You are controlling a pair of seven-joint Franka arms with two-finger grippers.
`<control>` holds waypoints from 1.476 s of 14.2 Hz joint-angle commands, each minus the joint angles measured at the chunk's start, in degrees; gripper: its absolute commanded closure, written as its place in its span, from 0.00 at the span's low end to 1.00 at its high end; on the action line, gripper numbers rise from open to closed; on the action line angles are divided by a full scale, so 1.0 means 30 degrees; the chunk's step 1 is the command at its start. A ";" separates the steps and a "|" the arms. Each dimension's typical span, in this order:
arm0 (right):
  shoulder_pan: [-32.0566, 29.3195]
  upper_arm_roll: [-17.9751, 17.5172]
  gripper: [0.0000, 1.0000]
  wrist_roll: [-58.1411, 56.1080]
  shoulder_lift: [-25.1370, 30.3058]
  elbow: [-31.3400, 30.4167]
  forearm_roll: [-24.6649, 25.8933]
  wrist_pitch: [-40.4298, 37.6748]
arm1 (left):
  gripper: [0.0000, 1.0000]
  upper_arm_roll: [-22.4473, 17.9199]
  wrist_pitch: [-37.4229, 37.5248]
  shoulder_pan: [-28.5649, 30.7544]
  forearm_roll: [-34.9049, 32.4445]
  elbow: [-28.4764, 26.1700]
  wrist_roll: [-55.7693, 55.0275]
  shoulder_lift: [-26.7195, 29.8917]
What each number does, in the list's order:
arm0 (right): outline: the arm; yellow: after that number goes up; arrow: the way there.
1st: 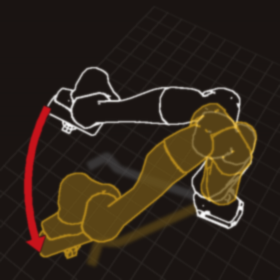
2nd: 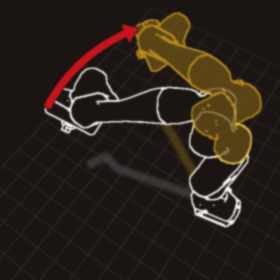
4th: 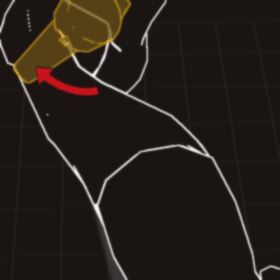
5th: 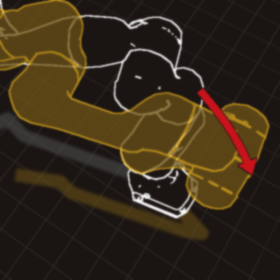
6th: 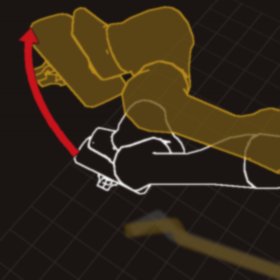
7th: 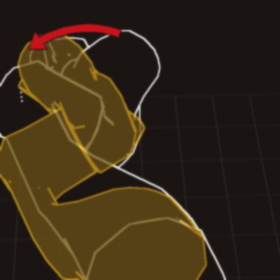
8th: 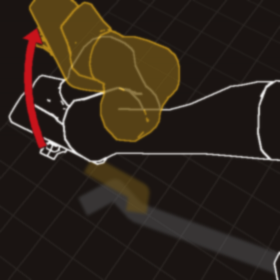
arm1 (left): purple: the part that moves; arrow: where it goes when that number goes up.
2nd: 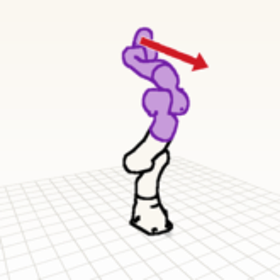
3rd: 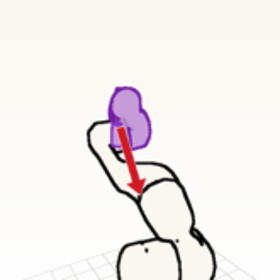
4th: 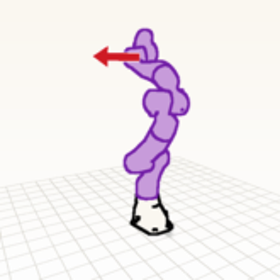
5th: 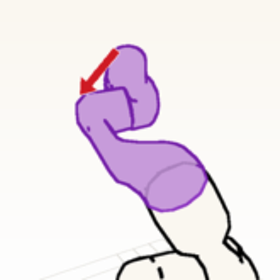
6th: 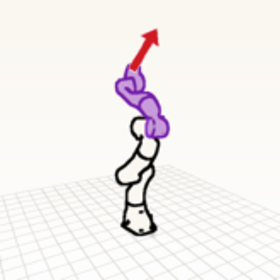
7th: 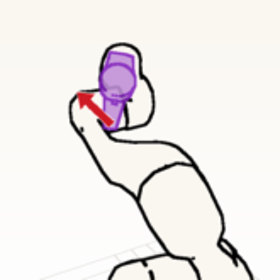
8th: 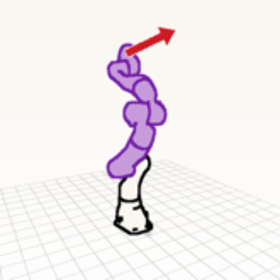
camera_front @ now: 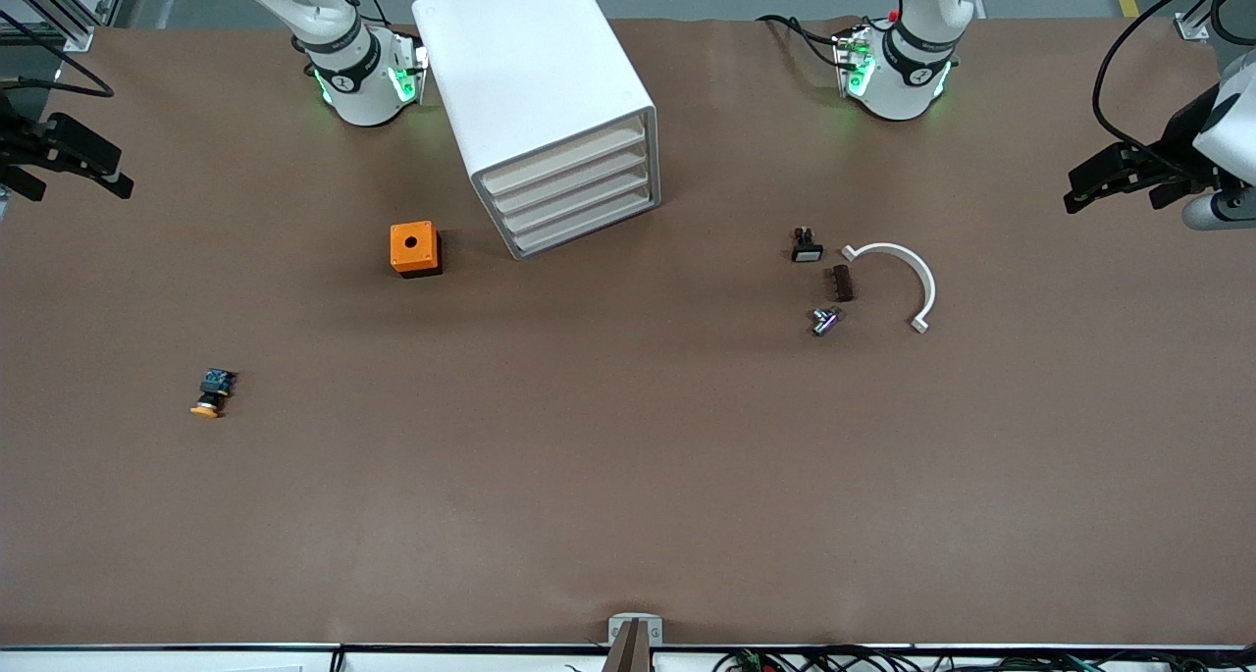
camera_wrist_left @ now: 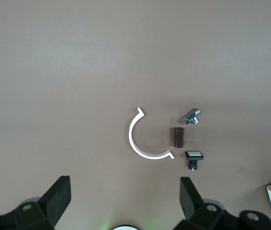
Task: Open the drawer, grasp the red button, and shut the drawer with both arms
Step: 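Move the left gripper from rest toward the white cabinet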
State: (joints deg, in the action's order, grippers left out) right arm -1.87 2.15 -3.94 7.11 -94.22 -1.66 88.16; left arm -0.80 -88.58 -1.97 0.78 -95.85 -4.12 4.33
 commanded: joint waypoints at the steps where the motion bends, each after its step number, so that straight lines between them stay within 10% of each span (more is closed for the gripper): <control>1: -0.0109 -0.0014 0.00 -0.0240 0.0266 -0.0175 0.0086 0.0027 | 0.00 0.0061 0.0464 0.0040 -0.0230 0.0457 0.0290 -0.0213; 11: -0.0080 -0.0014 0.00 -0.0240 0.0266 -0.0175 0.0086 0.0086 | 0.00 0.0003 0.0932 0.0069 -0.0084 0.0515 0.0116 -0.0768; 21: -0.0109 -0.0014 0.00 -0.0502 0.0295 -0.0175 0.0408 -0.0090 | 0.00 0.0032 -0.1229 -0.0252 -0.0054 0.0896 -0.2397 -0.7061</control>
State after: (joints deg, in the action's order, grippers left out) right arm -1.90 2.22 -4.24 7.11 -94.30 -0.97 88.13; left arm -0.84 -90.83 -2.12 0.78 -95.37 -8.16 -12.53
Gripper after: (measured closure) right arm 0.000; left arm 0.000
